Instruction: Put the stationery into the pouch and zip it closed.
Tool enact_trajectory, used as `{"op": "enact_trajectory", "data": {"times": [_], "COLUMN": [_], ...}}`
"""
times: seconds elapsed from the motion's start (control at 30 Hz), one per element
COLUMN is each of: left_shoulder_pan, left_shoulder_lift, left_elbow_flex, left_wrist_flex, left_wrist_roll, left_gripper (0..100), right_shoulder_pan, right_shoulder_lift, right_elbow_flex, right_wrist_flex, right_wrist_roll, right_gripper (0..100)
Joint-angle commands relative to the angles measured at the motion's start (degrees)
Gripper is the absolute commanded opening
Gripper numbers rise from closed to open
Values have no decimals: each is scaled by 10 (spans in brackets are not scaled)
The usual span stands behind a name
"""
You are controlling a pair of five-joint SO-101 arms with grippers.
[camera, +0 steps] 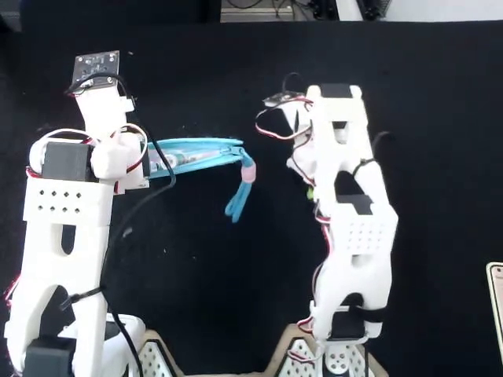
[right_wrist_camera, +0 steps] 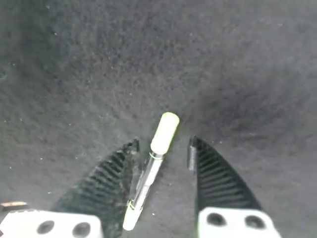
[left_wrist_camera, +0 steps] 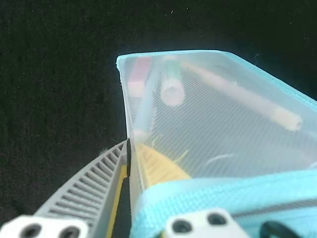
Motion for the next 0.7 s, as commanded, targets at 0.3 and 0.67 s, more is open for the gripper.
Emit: {"op": "enact_trajectory", "data": {"times": [0.3, 0.67], "left_shoulder_pan": [-1, -1], "left_shoulder_lift": [2, 2], "left_elbow_flex": [27, 27], "left_wrist_flex": [5, 5], "left_wrist_roll": [4, 4], "left_gripper": [30, 30], "right_shoulder_pan": [11, 17], "right_shoulder_lift": [52, -44], "right_elbow_flex": [-25, 98], "right_wrist_flex": [-35, -84], "right_wrist_roll": [6, 5], "right_gripper": [140, 11]}}
